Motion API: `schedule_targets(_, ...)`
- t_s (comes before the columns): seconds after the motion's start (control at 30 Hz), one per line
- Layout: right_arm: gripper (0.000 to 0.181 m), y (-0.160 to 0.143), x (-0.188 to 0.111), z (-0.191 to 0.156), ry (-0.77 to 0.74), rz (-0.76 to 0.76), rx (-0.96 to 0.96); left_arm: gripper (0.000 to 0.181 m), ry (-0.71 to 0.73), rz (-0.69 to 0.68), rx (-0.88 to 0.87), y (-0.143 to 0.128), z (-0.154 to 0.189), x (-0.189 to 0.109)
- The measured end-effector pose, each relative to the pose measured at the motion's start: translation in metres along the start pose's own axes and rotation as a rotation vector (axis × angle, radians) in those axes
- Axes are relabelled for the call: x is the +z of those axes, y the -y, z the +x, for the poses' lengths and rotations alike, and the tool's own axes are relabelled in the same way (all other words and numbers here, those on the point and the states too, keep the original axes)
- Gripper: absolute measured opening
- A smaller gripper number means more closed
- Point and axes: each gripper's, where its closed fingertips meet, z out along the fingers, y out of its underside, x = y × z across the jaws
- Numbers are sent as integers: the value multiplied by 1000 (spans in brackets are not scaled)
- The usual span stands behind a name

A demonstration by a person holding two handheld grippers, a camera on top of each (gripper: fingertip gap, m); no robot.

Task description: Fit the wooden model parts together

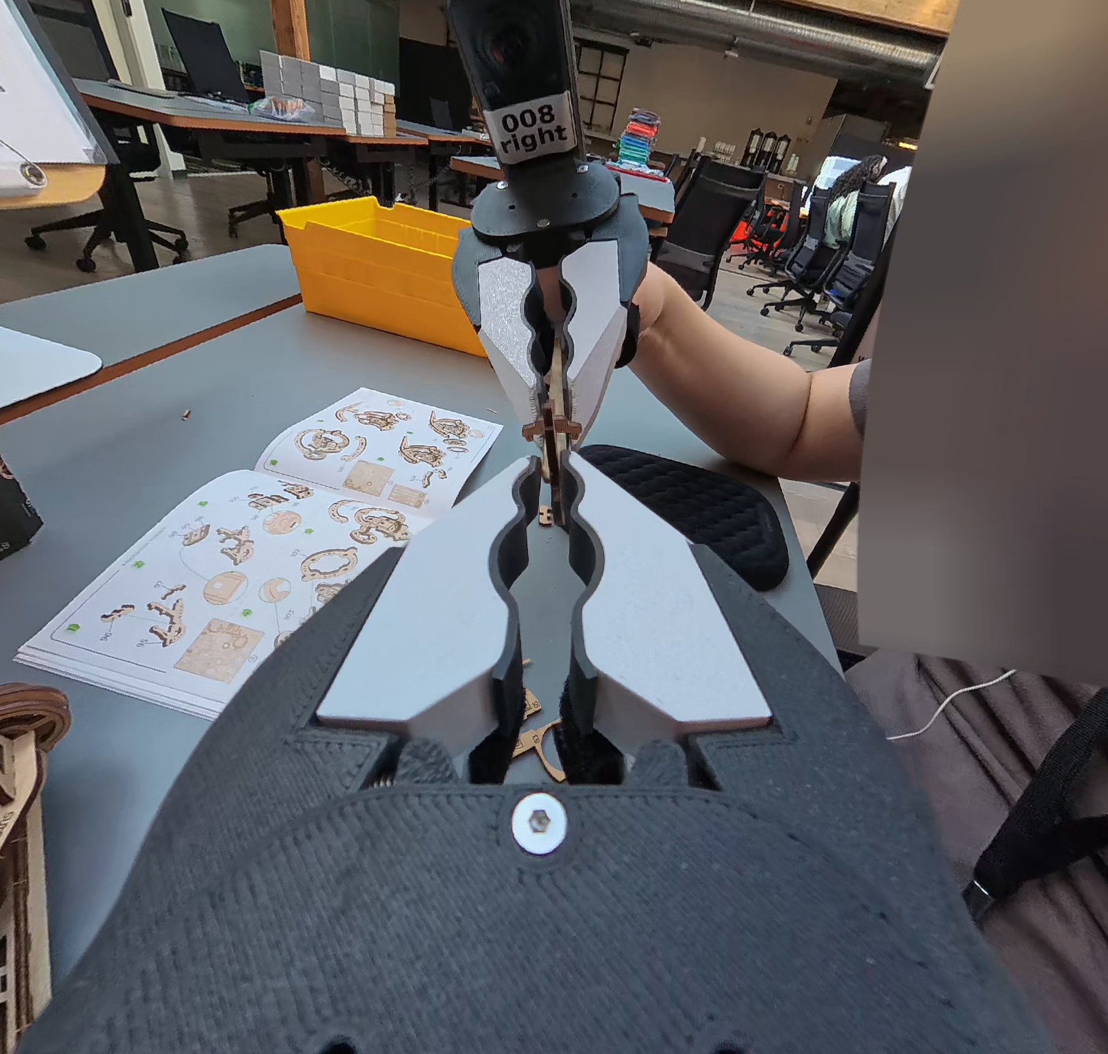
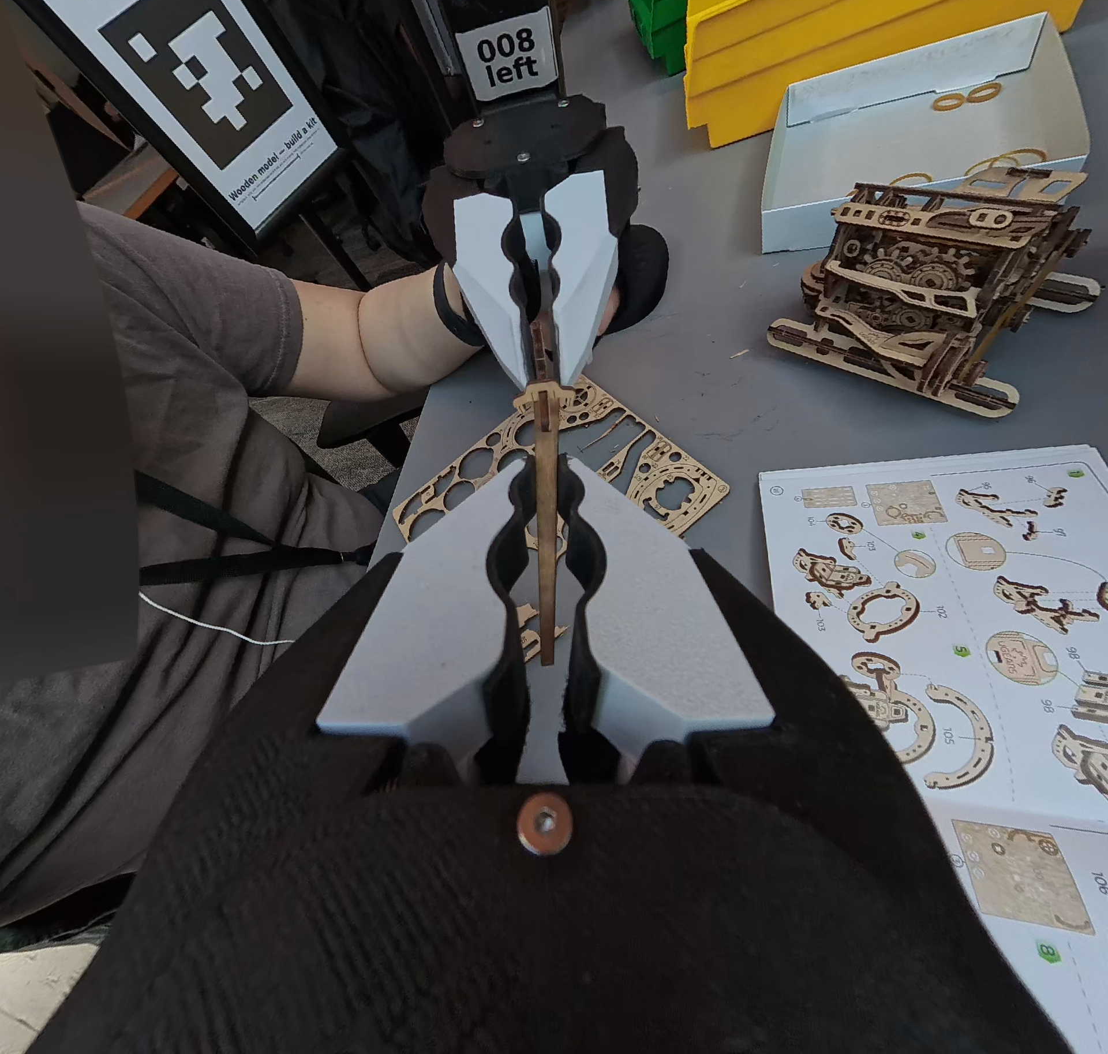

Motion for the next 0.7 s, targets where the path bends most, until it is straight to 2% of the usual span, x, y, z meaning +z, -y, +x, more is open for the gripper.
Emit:
schedule_targets(0.13,4,1,1,2,-5,12,5,1,43,12,30,2,-3,0)
schedule_targets(0.37,4,20,1,3,6,146,17,0,23,140,-79,20,-7,-9)
schedule_targets(0.57,4,18,3,6,32,166,57,0,-8,143,-134,18,-9,-10)
schedule_targets(0.7,4,22,-5,7,28,196,66,13,-11,146,-143,17,-11,-11)
